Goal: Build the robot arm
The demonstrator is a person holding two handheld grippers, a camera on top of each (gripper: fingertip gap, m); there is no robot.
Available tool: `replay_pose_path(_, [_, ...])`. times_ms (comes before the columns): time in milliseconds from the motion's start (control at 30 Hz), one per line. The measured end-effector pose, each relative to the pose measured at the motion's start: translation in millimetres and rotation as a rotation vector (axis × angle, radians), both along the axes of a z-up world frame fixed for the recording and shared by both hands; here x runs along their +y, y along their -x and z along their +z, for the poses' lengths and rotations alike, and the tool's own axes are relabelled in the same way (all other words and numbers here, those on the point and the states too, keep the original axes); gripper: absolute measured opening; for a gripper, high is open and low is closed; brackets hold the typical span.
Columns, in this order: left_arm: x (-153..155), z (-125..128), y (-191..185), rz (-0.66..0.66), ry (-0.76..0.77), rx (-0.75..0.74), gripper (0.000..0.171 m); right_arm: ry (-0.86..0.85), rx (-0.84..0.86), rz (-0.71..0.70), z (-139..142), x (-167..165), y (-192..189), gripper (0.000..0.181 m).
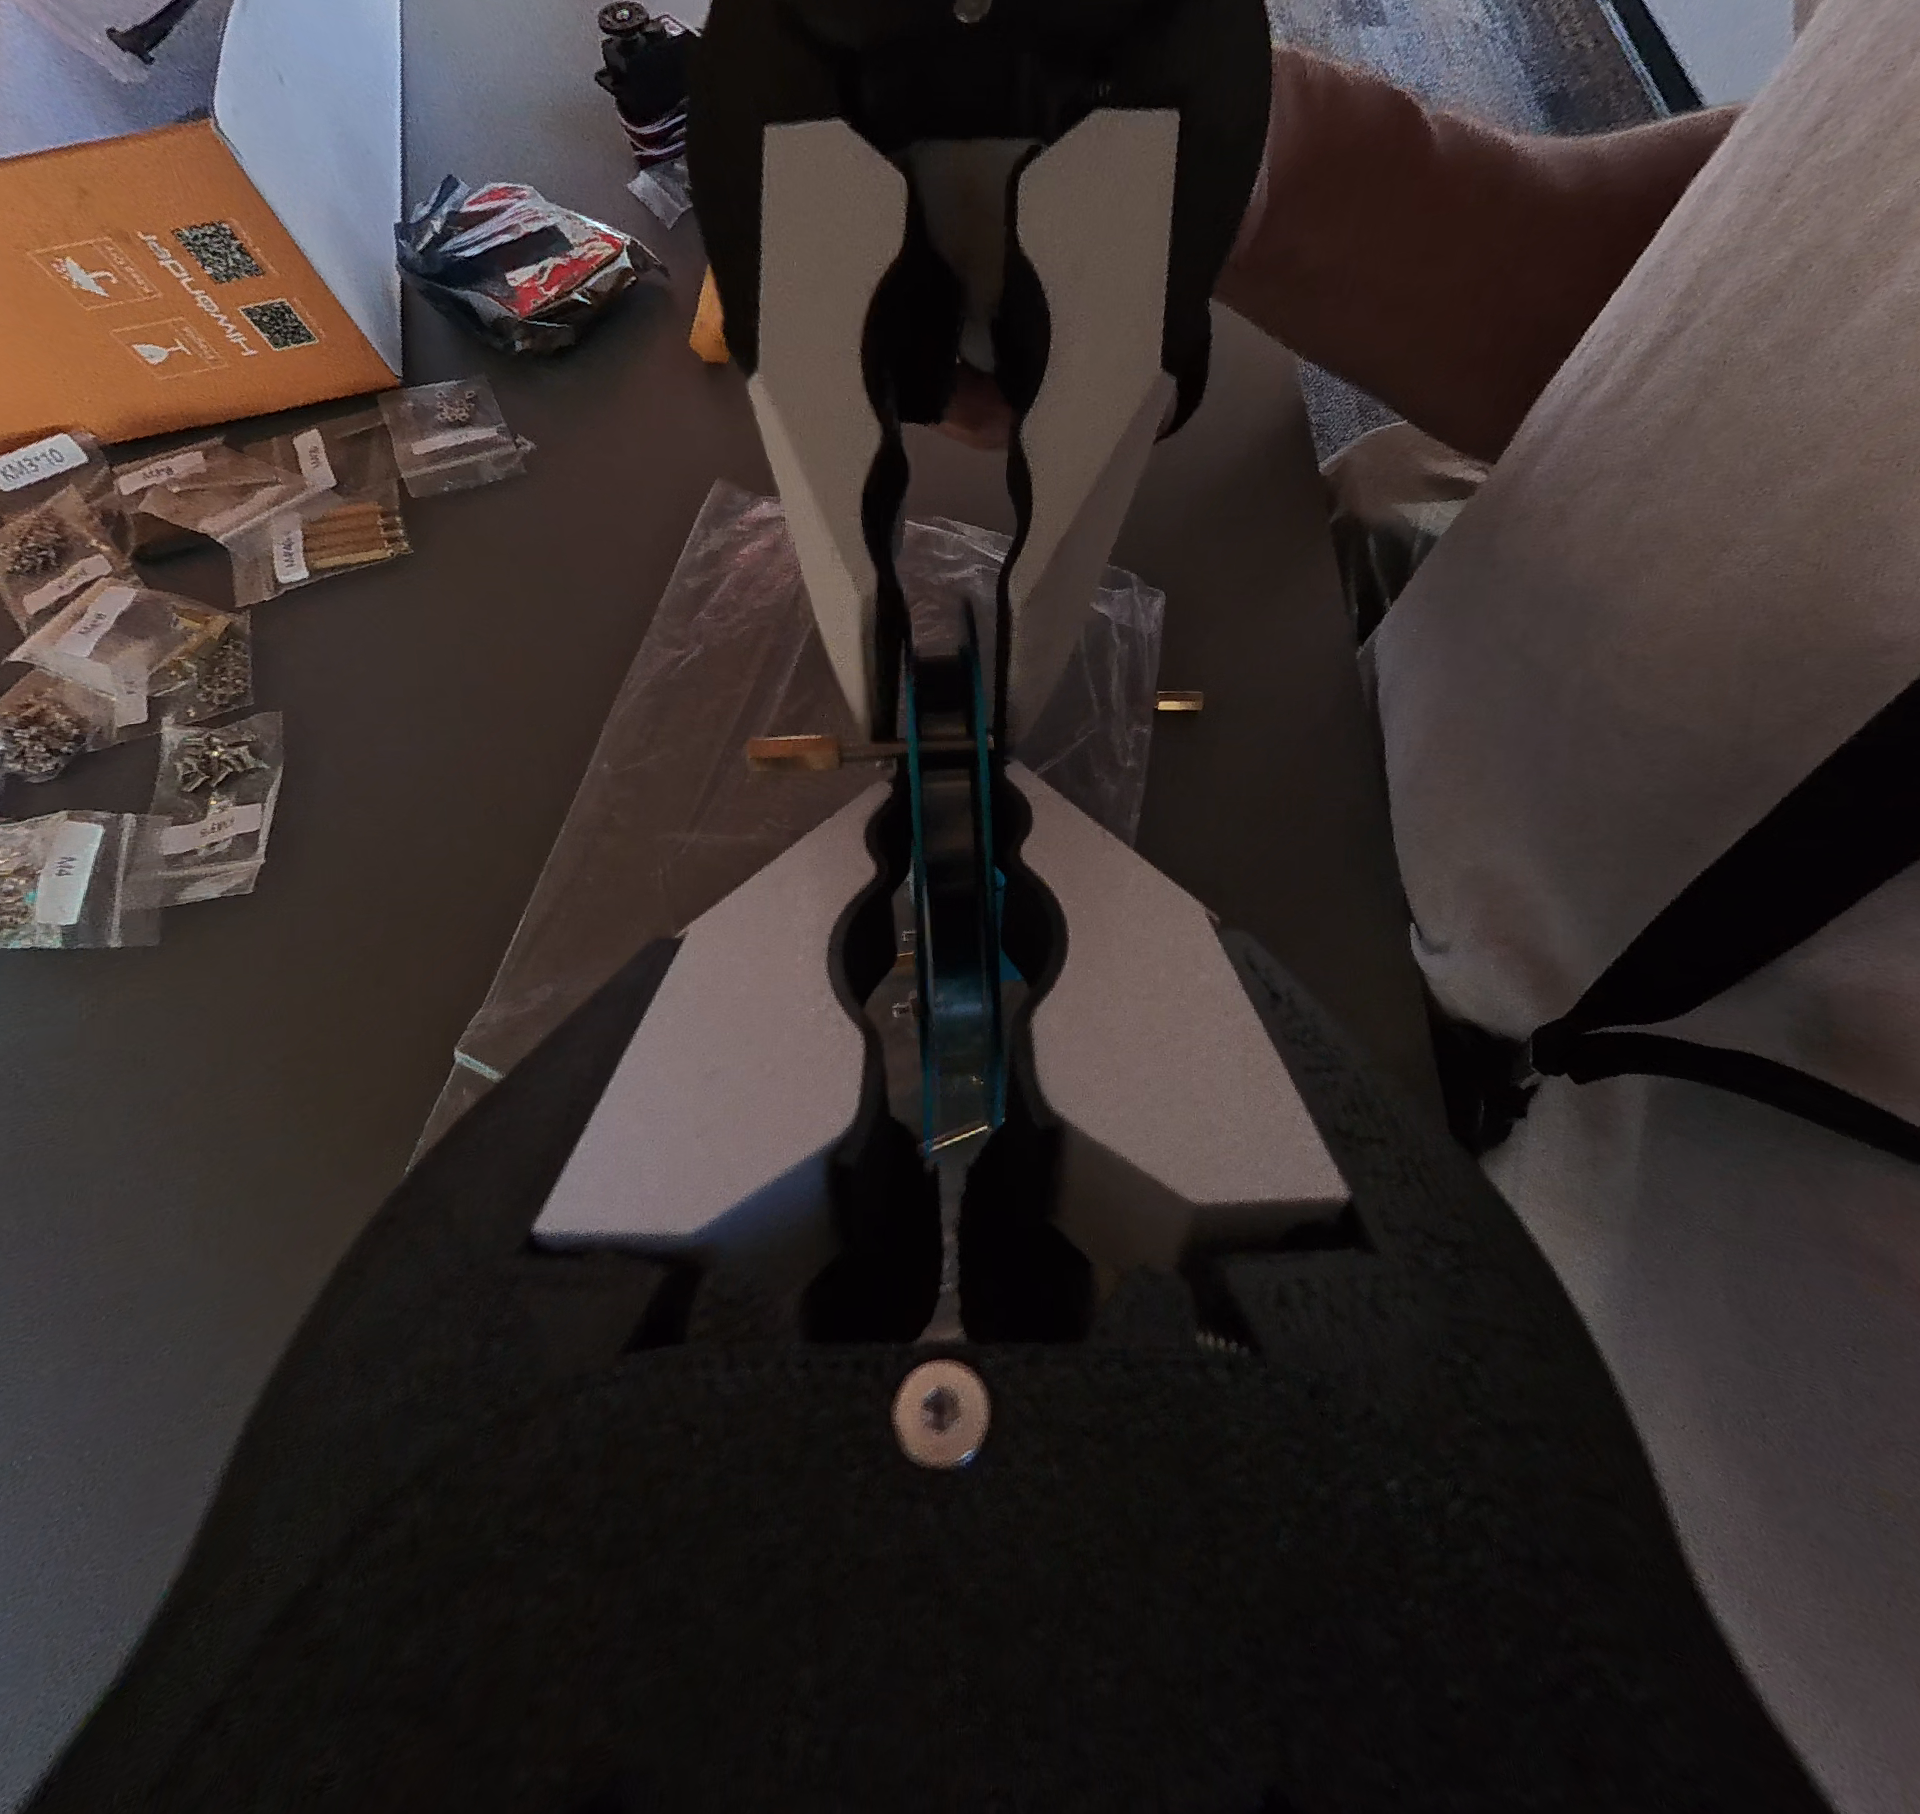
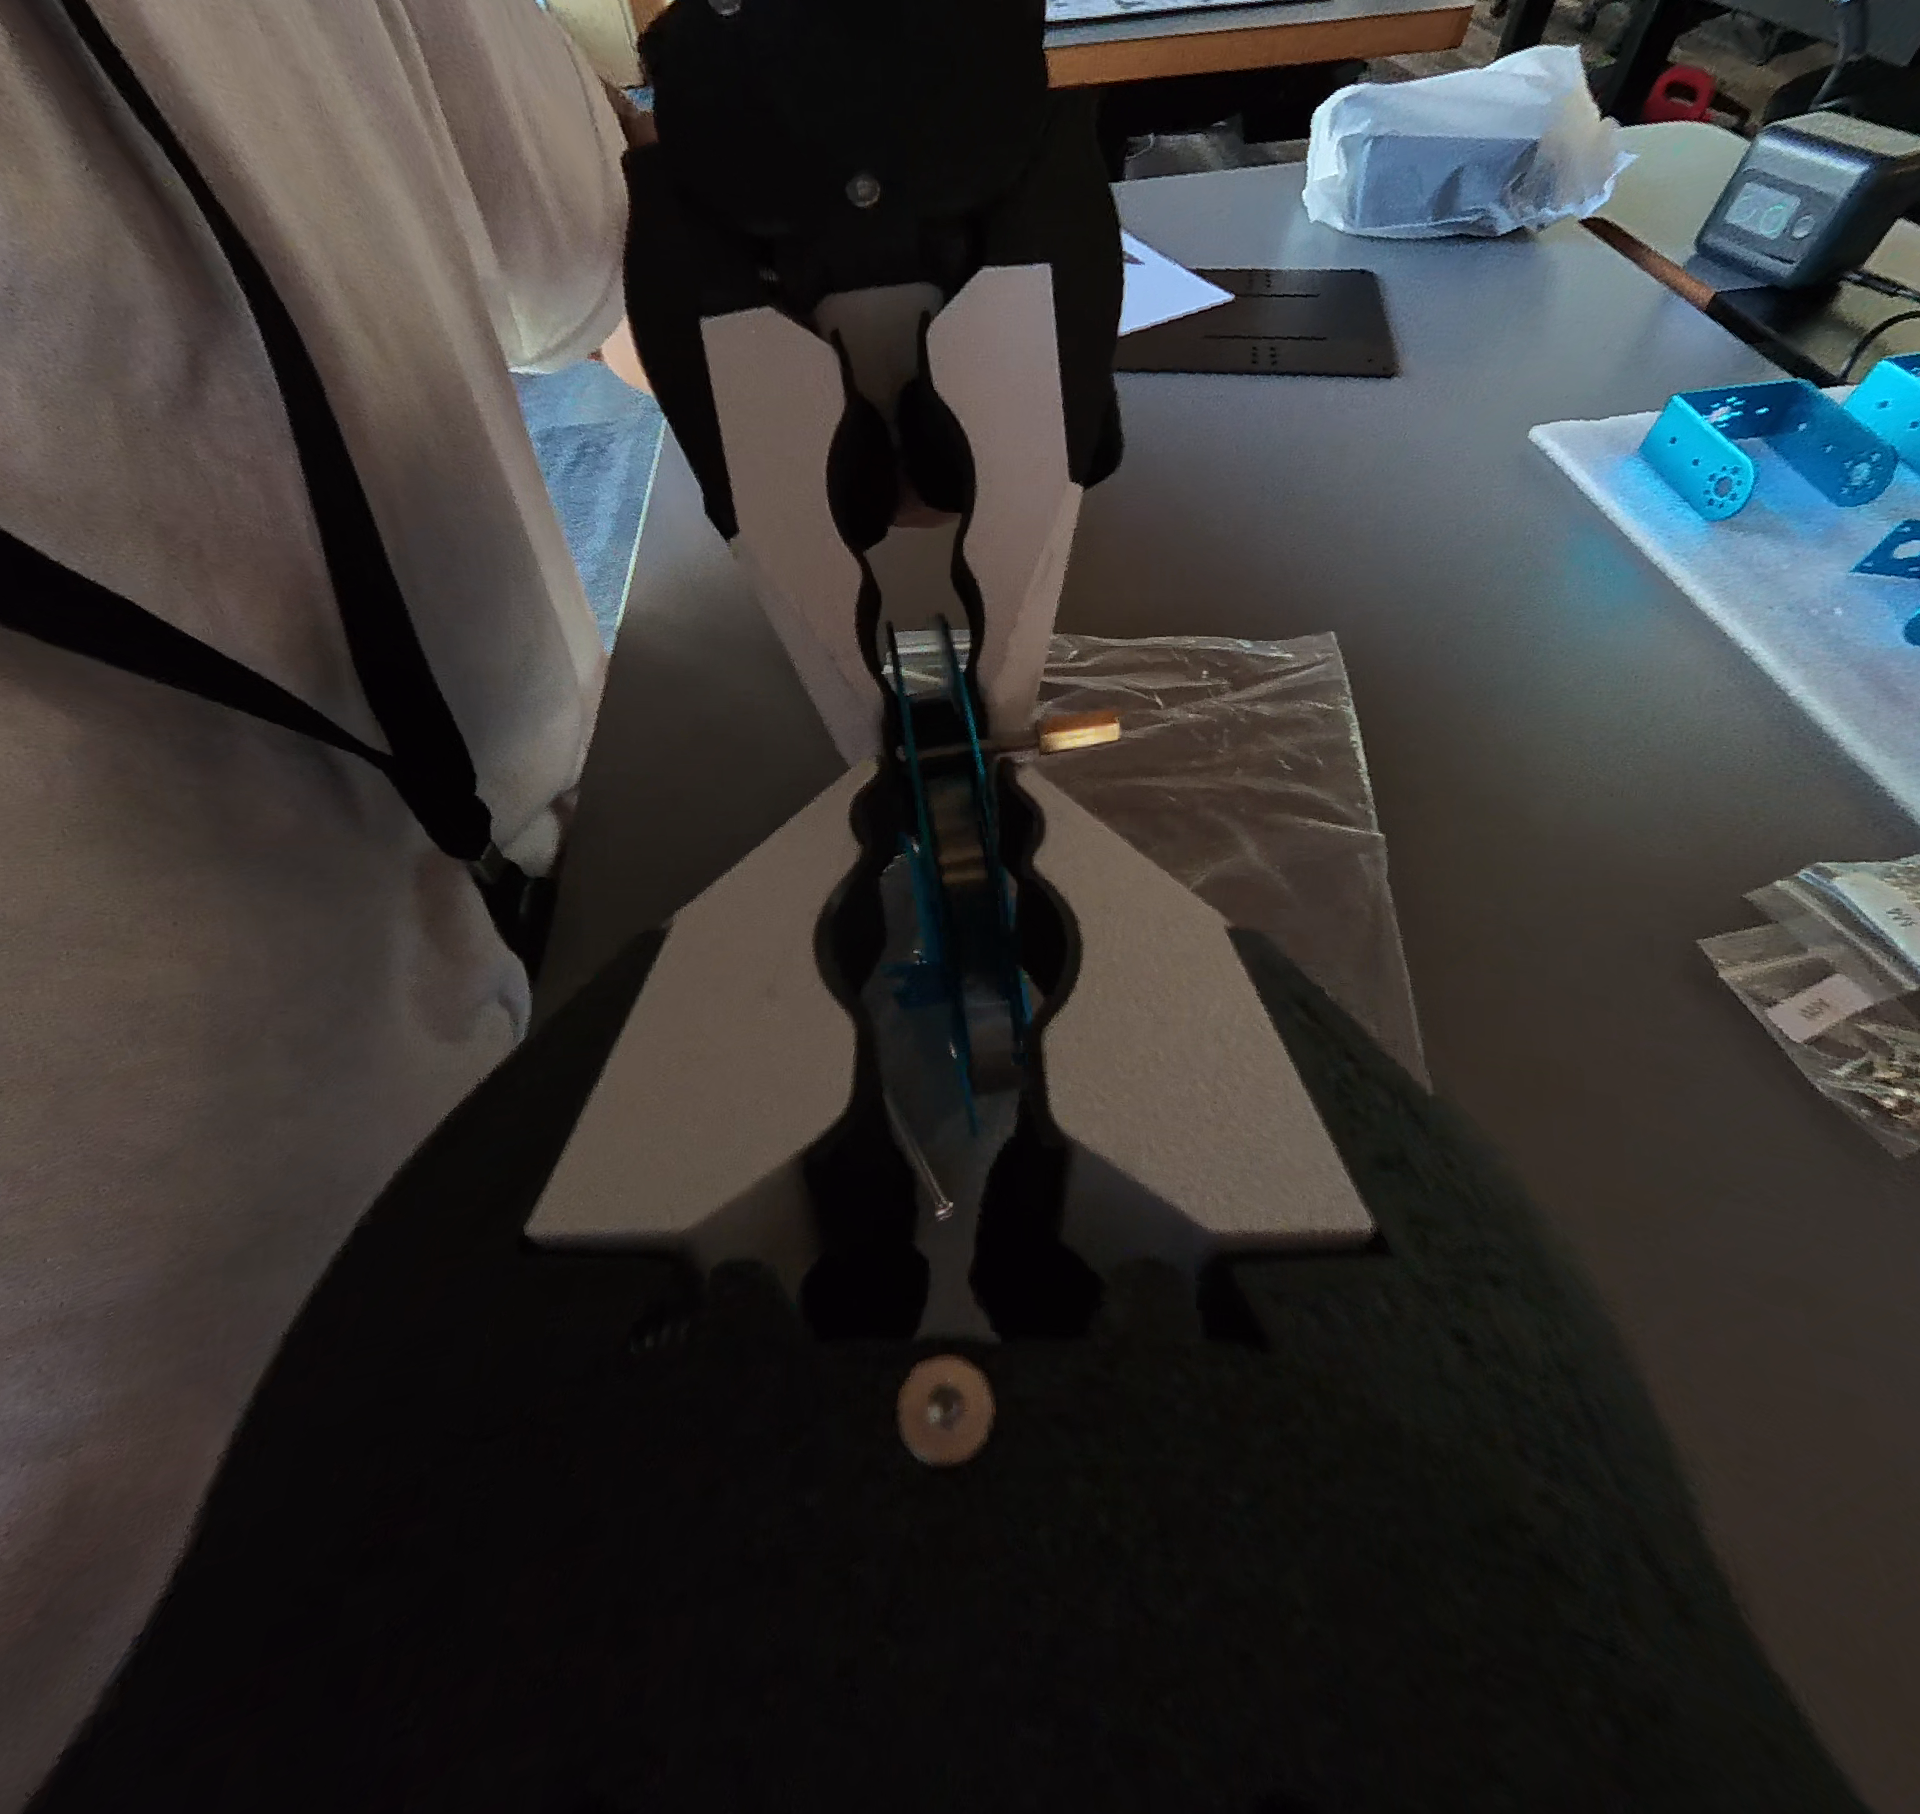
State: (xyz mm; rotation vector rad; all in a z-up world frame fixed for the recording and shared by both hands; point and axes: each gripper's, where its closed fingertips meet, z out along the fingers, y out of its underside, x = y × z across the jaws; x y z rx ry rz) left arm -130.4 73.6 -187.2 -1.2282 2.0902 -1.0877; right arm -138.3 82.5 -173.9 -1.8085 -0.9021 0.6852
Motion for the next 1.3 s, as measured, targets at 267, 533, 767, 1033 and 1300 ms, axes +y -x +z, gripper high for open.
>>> replay_pose_path(267, [-2.5, -0.1, -0.6, -0.002, -0.004, -0.002, 0.014, -0.014, -0.056, 0.04, -1.3, -4.4, 0.4, 0.015])
replay_pose_path(533, [-3.3, -0.1, -1.4, -0.001, 0.016, 0.009, 0.014, -0.017, -0.057, 0.042, -1.6, -5.2, -0.6, 0.014])
replay_pose_path(767, [-4.7, -0.3, -0.9, -0.002, 0.024, 0.013, 0.014, -0.011, -0.083, 0.059, -2.1, -7.1, 0.1, 0.014])
replay_pose_path(1033, [-5.0, -0.1, 0.4, -0.018, 0.006, 0.017, 0.015, -0.011, -0.089, 0.086, -2.3, -7.3, 1.4, 0.014])
replay_pose_path(1300, [-4.8, 0.3, 2.3, -0.028, -0.044, 0.015, 0.015, -0.015, -0.123, 0.106, -2.7, -7.5, 3.1, 0.013])
